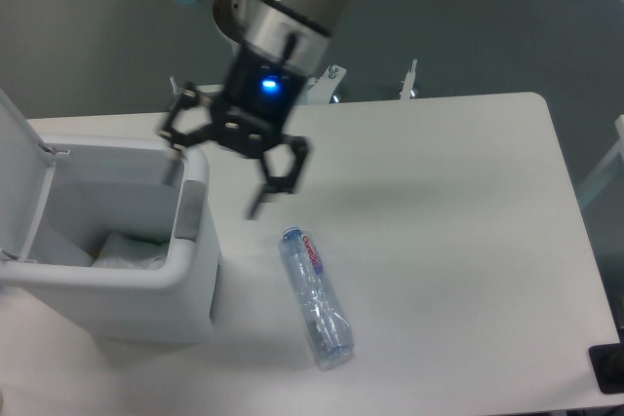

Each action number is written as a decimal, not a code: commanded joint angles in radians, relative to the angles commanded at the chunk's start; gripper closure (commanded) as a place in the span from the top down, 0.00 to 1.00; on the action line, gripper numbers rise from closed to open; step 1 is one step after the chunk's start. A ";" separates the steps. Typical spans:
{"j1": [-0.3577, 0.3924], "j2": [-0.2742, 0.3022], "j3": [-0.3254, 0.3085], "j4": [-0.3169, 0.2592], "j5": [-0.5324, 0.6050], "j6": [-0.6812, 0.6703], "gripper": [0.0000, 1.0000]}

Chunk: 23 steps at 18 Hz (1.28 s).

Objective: Place the trash in the trash can
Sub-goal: 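Move the open gripper over the clear water bottle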

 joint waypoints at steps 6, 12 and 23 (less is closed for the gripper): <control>0.051 -0.098 -0.012 0.002 0.181 -0.024 1.00; -0.024 -0.285 0.103 -0.002 0.299 -0.030 1.00; -0.125 -0.486 0.186 -0.005 0.472 -0.042 1.00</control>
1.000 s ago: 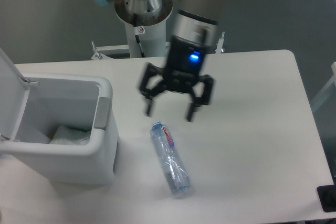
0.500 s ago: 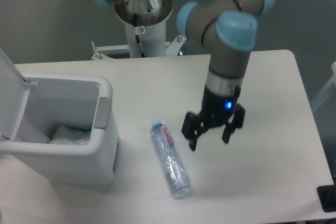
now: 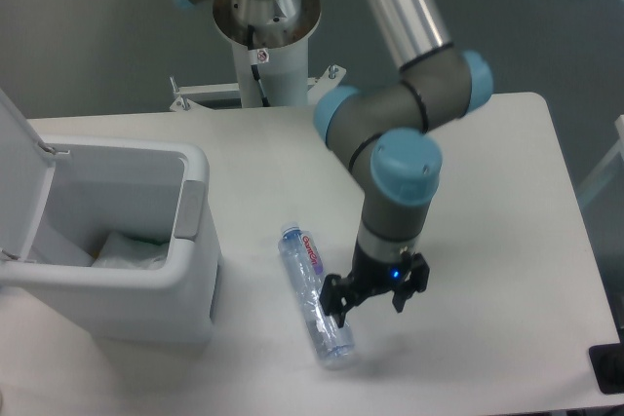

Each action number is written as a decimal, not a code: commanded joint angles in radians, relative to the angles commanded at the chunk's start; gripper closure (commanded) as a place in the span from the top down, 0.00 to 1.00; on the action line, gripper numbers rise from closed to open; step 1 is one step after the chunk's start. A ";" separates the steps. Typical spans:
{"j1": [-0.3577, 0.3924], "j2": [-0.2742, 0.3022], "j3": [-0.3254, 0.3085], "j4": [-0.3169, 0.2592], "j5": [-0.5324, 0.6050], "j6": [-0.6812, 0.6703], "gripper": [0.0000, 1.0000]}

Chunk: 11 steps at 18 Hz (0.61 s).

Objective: Place the trash in the trash can
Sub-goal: 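Move the open gripper over the clear water bottle, then lower the gripper onto the bottle's middle and close on it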

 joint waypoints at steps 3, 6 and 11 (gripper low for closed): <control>-0.011 -0.009 -0.001 0.000 0.009 -0.002 1.00; -0.022 -0.014 -0.003 -0.002 0.009 0.000 1.00; -0.037 -0.034 0.008 0.000 0.009 0.006 1.00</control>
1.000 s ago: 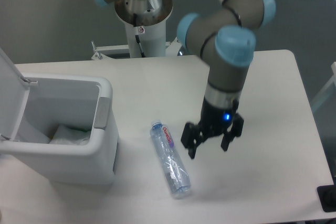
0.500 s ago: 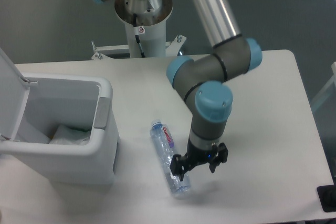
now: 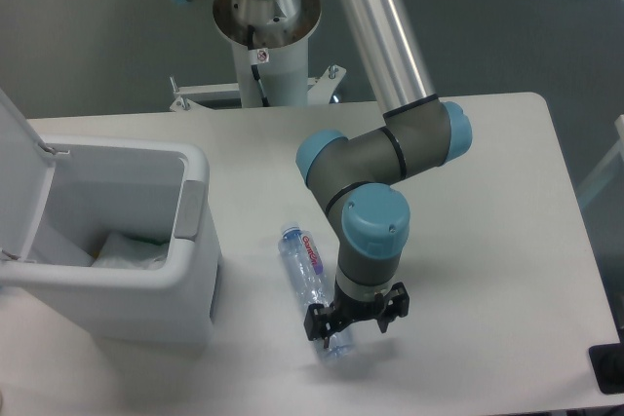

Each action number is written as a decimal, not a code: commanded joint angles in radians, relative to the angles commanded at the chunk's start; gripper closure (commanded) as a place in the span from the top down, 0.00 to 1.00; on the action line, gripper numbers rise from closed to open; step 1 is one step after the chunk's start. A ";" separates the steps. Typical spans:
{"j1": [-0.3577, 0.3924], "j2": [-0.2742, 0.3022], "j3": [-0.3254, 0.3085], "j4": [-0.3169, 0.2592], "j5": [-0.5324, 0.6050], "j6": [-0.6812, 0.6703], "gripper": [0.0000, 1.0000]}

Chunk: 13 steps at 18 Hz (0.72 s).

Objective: Place the trash in the trash can
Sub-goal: 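Lower the gripper onto the bottle's middle and close on it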

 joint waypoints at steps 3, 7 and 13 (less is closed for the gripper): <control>-0.011 -0.011 -0.006 0.002 0.027 0.012 1.00; -0.041 -0.018 -0.008 0.000 0.074 0.018 1.00; -0.041 -0.021 -0.009 0.000 0.075 0.012 0.92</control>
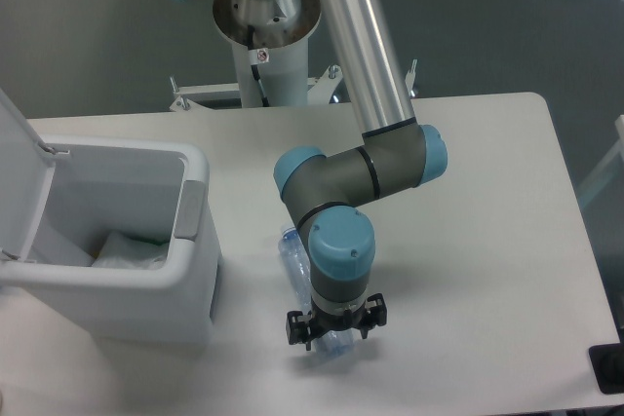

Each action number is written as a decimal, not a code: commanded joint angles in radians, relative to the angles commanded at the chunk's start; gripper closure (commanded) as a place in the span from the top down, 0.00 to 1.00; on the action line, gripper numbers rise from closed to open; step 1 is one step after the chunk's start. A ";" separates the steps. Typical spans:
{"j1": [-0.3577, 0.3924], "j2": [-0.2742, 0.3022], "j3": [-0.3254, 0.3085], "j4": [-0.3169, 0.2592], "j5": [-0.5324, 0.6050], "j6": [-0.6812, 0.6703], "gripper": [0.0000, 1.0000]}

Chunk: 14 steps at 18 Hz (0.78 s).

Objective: Place the trash in the trash can
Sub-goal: 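Lower the gripper onto the bottle's middle and close on it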

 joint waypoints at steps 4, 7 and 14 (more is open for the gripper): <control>0.000 -0.003 -0.003 0.002 0.000 0.005 0.92; 0.000 -0.008 -0.003 0.002 0.000 0.005 0.92; 0.000 -0.011 0.003 0.002 0.005 0.002 0.84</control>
